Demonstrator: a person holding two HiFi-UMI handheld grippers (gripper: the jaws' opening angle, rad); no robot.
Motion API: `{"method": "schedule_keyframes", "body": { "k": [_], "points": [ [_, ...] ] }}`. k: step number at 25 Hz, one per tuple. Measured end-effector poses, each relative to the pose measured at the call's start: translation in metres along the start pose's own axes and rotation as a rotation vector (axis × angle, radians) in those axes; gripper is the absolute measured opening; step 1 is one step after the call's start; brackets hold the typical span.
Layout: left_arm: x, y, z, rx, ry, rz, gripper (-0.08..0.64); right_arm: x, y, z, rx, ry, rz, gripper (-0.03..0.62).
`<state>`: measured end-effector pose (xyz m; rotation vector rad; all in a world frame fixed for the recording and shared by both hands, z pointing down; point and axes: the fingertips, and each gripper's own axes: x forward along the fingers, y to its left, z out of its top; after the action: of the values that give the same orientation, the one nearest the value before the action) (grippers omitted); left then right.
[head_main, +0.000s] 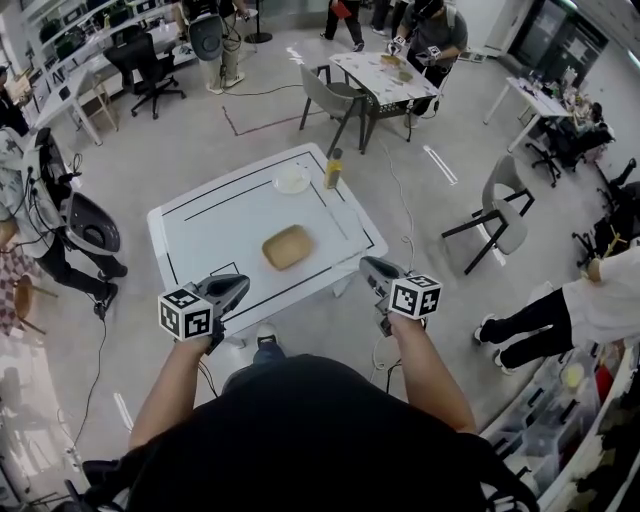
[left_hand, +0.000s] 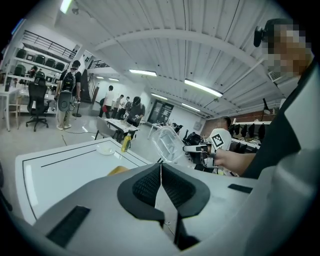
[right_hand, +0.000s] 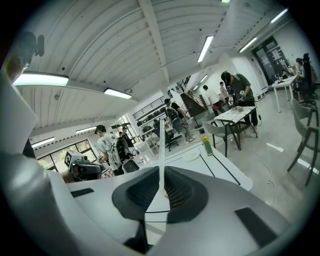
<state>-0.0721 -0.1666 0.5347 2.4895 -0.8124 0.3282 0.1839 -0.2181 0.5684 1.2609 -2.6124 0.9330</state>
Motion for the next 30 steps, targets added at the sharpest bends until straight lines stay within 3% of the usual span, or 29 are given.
{"method": "schedule_keyframes", "body": {
  "k": [17,30],
  "points": [
    [-0.01,-0.038,-0.016,0.018,-0.013,0.002,0.028,-0.052,0.009,-0.006,-0.01,-0.058,0.003,0.044],
    [-0.022,-0.041,-0.022,0.007,-0.015,0.0,0.028,-0.056,0.017,-0.015,0.011,-0.054,-0.002,0.044]
  ]
}}
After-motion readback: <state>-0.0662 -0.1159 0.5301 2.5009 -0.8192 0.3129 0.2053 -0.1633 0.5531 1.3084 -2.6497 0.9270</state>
